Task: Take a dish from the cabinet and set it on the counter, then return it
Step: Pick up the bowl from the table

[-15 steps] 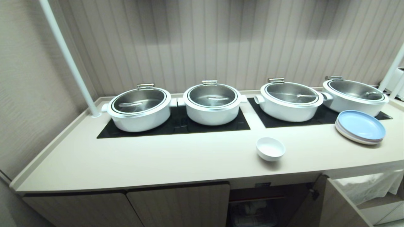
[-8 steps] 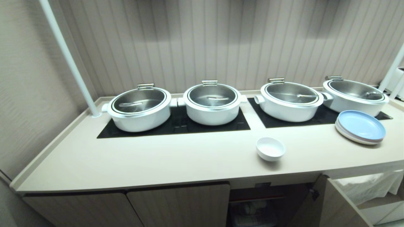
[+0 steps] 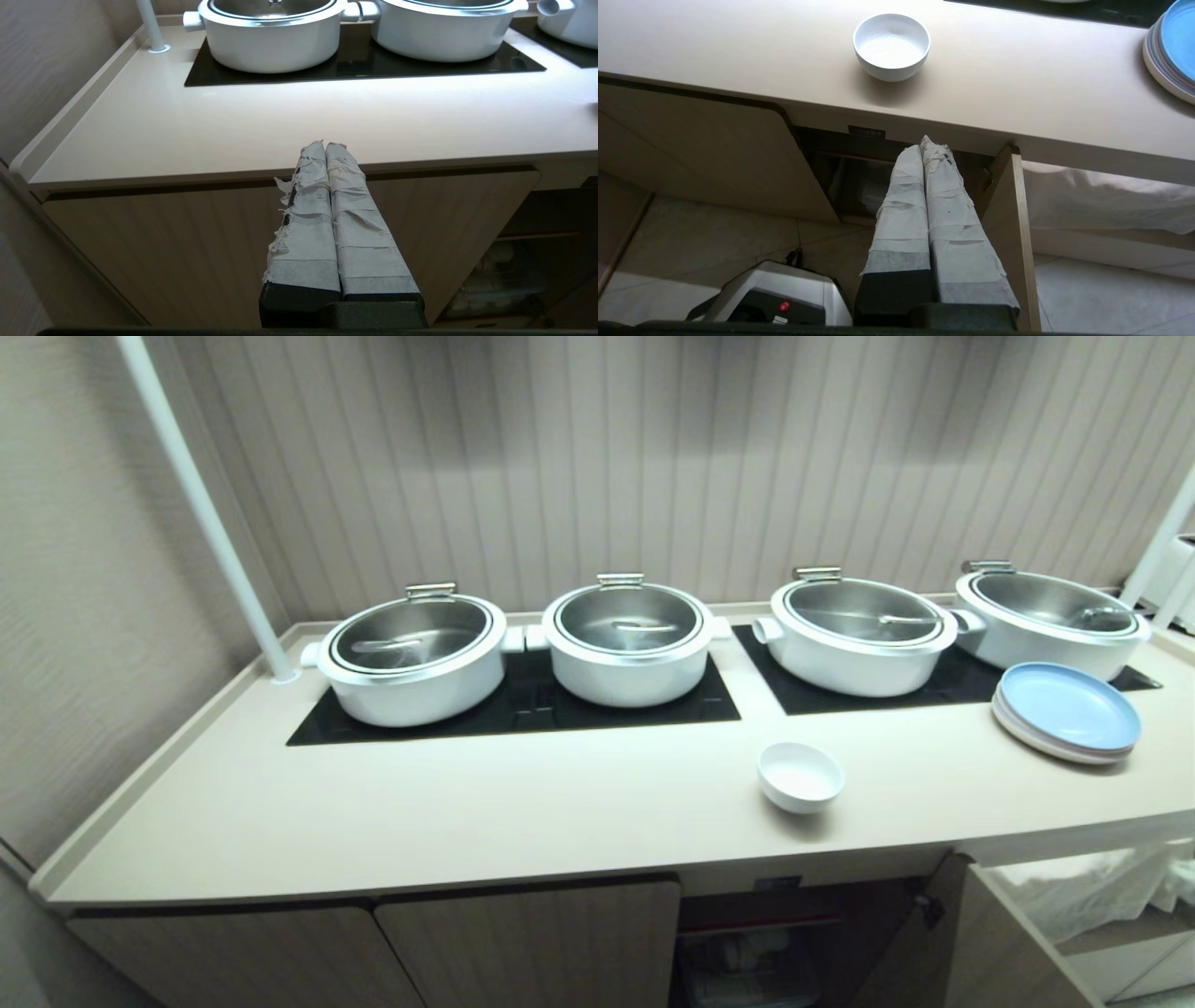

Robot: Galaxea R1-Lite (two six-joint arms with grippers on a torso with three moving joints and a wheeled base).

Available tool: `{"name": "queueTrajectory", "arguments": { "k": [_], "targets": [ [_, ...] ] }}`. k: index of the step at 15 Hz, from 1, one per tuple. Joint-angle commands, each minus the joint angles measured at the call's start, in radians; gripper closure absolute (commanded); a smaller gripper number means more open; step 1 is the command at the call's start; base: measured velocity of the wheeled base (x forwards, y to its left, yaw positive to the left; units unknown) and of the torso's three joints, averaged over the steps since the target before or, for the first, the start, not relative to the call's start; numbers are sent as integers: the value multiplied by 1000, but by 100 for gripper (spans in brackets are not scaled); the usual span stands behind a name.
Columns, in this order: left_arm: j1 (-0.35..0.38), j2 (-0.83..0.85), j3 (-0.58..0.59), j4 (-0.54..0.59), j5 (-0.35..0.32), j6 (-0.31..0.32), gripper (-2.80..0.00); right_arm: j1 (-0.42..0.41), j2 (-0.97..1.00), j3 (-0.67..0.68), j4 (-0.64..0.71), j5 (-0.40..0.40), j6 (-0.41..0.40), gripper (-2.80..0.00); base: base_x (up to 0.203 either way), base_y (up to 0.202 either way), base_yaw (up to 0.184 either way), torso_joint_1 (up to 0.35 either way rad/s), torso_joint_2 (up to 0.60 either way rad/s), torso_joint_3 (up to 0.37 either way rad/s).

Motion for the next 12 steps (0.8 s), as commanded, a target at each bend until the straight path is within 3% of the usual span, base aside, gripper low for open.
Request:
{"name": "queueTrajectory", "arguments": {
  "k": [1, 6, 12],
  "targets": [
    [0, 0, 0, 1, 0, 0, 0, 2, 238, -93, 0, 2, -1, 0, 0, 0, 0, 0, 0, 0],
    [0, 0, 0, 0, 0, 0, 0, 4, 588, -347, 7, -3, -5, 0, 0, 0, 0, 0, 0, 0],
    [0, 0, 0, -1, 0, 0, 0, 33, 906, -569, 23, -52, -78, 0, 0, 0, 0, 0, 0, 0]
  ]
}}
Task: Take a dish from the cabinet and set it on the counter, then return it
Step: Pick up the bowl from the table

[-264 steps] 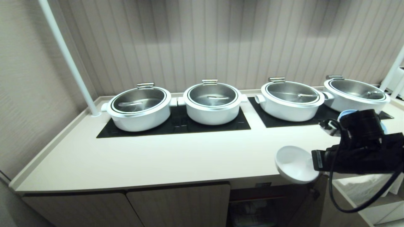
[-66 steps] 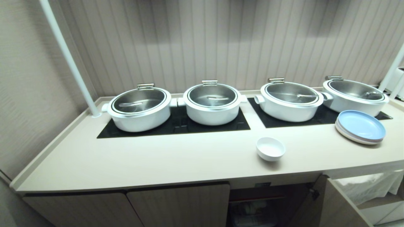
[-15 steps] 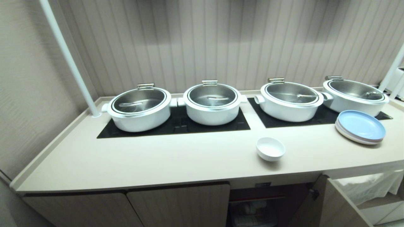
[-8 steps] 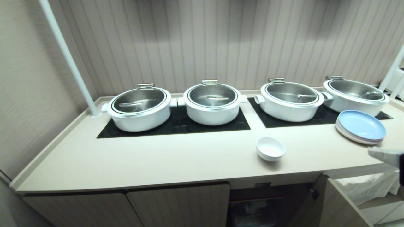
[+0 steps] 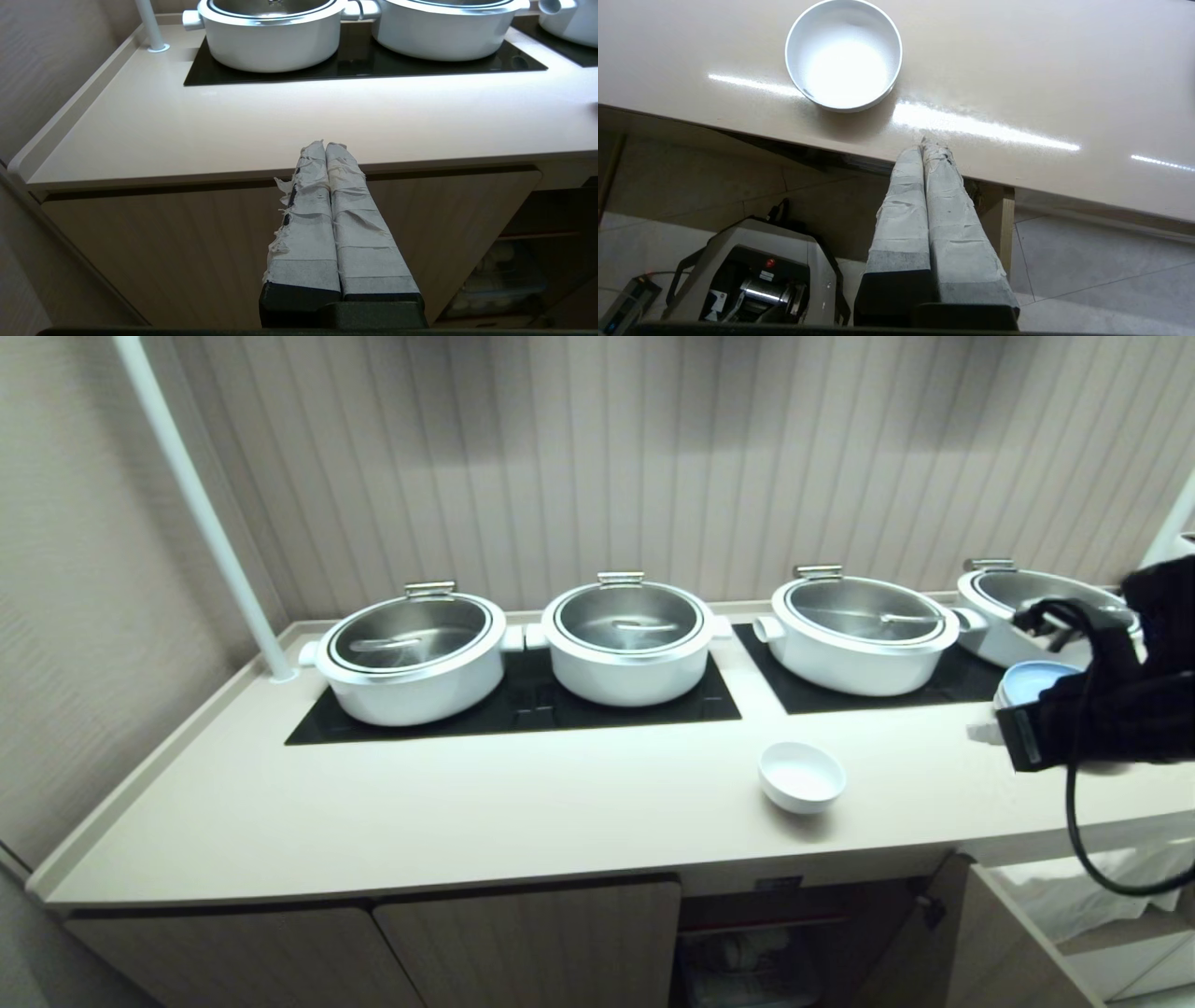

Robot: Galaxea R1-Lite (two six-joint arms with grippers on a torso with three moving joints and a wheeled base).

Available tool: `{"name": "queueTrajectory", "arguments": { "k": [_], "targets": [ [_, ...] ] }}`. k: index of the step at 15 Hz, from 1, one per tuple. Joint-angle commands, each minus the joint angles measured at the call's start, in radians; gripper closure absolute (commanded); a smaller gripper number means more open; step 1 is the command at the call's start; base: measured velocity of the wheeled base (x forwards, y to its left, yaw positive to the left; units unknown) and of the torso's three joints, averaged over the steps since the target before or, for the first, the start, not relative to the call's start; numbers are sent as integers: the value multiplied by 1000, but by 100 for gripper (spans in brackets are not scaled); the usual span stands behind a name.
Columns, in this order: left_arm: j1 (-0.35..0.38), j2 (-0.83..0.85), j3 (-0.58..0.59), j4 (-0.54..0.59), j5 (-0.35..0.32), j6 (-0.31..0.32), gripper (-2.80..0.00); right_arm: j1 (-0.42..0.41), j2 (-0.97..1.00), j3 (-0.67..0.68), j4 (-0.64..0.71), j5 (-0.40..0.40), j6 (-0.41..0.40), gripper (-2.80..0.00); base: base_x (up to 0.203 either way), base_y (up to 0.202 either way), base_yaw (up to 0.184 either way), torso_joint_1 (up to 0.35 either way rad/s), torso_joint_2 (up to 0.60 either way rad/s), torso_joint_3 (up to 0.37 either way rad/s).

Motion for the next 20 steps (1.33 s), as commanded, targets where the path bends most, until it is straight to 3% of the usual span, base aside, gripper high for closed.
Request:
{"name": "queueTrajectory", "arguments": {
  "k": [1, 6, 11, 20],
  "targets": [
    [0, 0, 0, -1, 1, 0, 0, 23, 128, -75, 20, 1, -4, 0, 0, 0, 0, 0, 0, 0],
    [0, 0, 0, -1, 0, 0, 0, 80, 269, -384, 327, 4, -5, 0, 0, 0, 0, 0, 0, 0],
    [0, 0, 0, -1, 0, 0, 0, 96, 443, -741, 819, 2, -10, 0, 0, 0, 0, 0, 0, 0],
    [0, 0, 0, 0, 1, 0, 0, 108, 623, -898, 864, -40, -8, 0, 0, 0, 0, 0, 0, 0]
  ]
}}
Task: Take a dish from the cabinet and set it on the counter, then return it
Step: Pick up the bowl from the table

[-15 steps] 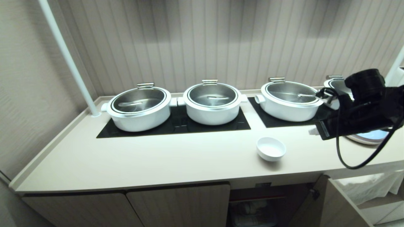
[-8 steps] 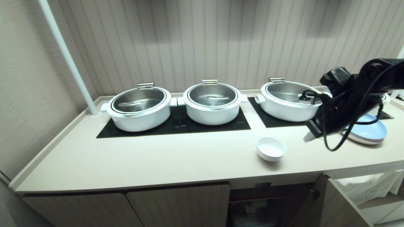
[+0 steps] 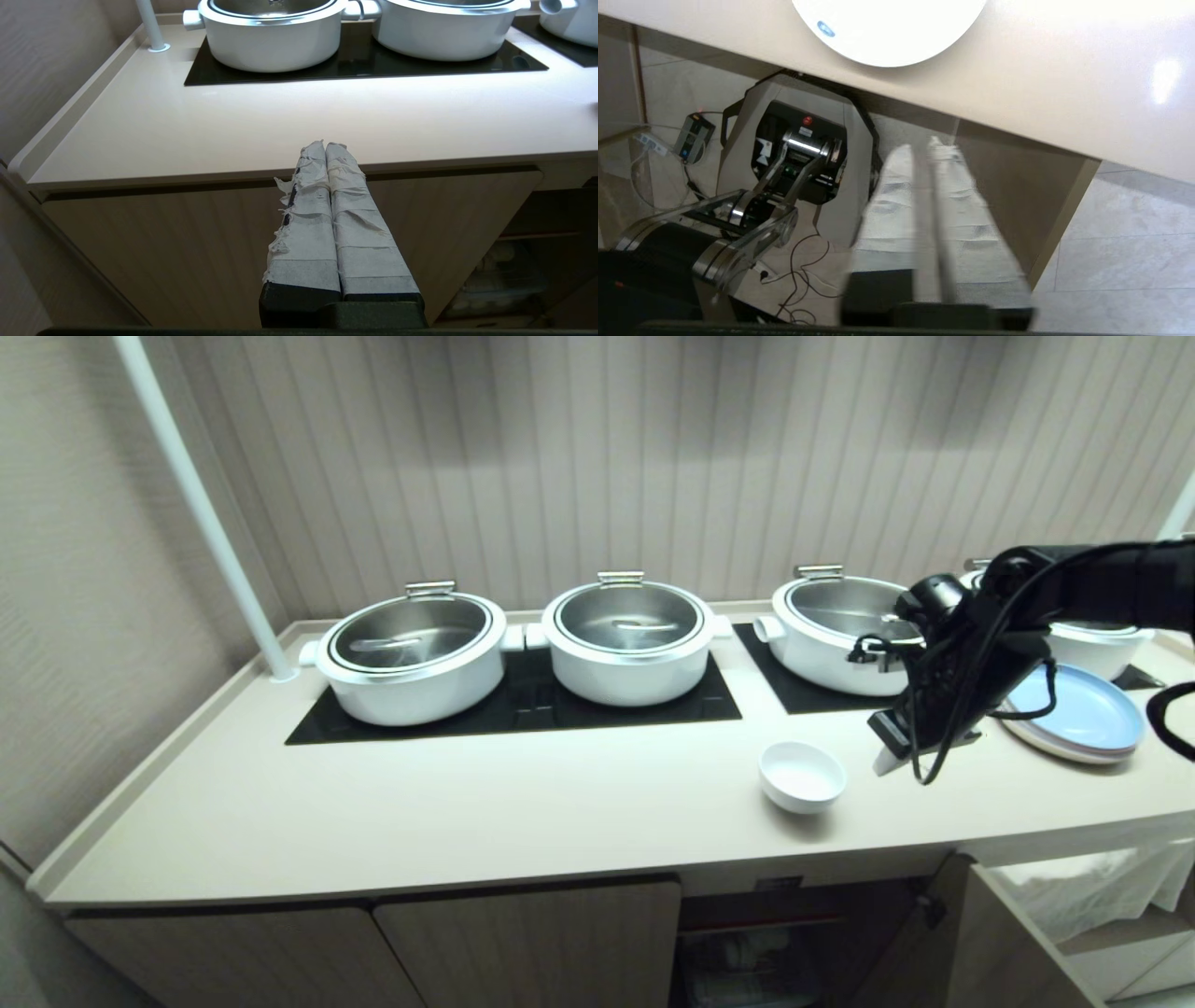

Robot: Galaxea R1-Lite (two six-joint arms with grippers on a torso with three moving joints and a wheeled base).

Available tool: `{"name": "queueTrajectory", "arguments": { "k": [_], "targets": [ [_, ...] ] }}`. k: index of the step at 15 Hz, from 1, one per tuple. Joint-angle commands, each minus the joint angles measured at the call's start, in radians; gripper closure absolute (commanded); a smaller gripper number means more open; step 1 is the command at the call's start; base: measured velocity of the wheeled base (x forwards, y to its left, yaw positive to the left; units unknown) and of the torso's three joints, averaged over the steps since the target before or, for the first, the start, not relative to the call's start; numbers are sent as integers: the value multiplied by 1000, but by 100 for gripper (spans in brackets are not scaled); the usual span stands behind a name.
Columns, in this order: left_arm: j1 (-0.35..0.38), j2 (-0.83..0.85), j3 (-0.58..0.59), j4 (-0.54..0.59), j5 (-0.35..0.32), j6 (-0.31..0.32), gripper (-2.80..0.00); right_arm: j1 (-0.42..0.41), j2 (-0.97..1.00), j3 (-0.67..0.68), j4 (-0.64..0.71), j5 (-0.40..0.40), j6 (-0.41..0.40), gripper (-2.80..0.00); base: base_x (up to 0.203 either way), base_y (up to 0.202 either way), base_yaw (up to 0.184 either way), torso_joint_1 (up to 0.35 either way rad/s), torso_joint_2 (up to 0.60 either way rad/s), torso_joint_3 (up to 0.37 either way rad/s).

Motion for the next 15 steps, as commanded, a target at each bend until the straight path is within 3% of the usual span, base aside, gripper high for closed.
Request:
{"name": "queueTrajectory", "arguments": {
  "k": [1, 15],
  "targets": [
    [0, 0, 0, -1, 0, 0, 0, 1, 36, -22, 3, -11, -3, -280, 0, 0, 0, 0, 0, 0],
    [0, 0, 0, -1, 0, 0, 0, 1, 169, -25, -169, -31, 1, -280, 0, 0, 0, 0, 0, 0]
  ]
}}
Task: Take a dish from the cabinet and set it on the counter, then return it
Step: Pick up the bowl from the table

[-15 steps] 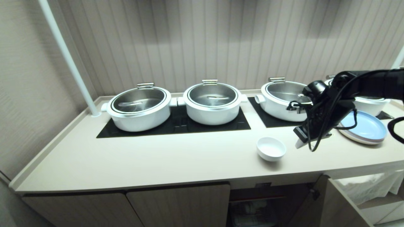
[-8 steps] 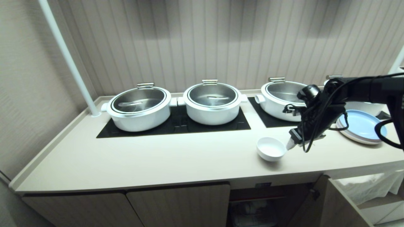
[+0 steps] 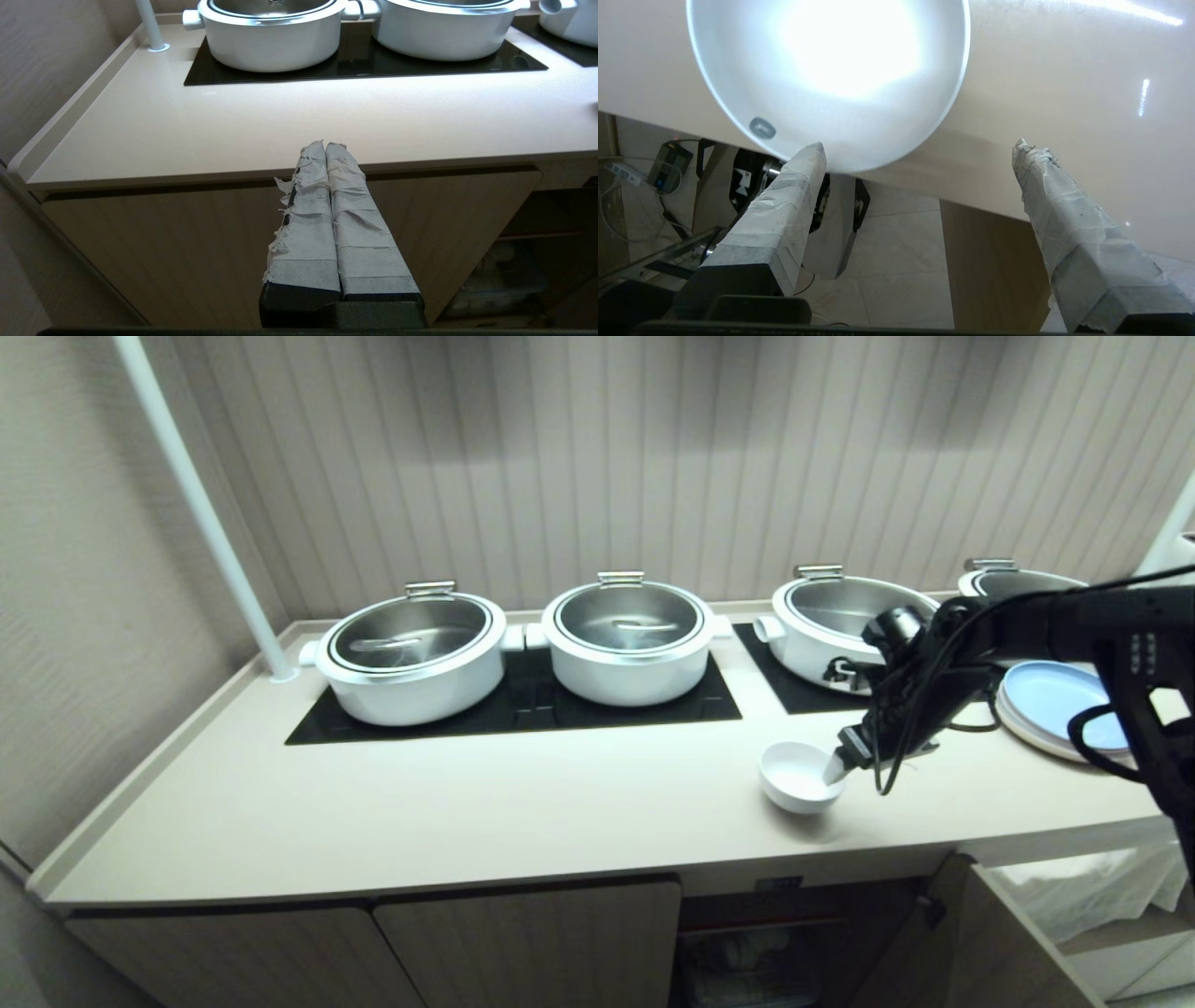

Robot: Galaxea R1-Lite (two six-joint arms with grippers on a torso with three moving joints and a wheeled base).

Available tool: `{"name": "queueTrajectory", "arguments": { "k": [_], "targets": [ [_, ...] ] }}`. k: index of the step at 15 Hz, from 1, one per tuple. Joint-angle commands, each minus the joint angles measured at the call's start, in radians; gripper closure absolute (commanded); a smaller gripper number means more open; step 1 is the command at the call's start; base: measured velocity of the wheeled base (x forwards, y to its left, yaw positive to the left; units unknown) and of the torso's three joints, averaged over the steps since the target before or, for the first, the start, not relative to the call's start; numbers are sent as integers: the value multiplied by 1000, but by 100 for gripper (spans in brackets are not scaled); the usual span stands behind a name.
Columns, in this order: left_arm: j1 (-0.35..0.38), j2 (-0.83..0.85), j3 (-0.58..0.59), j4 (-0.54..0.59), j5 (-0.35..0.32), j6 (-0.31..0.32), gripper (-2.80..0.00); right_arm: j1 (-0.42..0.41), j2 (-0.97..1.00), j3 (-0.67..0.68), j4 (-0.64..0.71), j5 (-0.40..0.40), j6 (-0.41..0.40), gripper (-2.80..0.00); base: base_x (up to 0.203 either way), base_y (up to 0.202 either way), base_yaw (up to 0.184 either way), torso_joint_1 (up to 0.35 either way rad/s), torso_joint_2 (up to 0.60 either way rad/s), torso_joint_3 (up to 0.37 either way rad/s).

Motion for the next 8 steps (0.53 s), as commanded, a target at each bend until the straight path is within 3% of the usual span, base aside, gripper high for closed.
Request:
{"name": "queueTrajectory", "arguments": {
  "k": [1, 8],
  "targets": [
    [0, 0, 0, -1, 0, 0, 0, 1, 34, -1, -20, 2, 0, -280, 0, 0, 0, 0, 0, 0],
    [0, 0, 0, -1, 2, 0, 0, 1, 97, -3, -98, 0, 43, -280, 0, 0, 0, 0, 0, 0]
  ]
}}
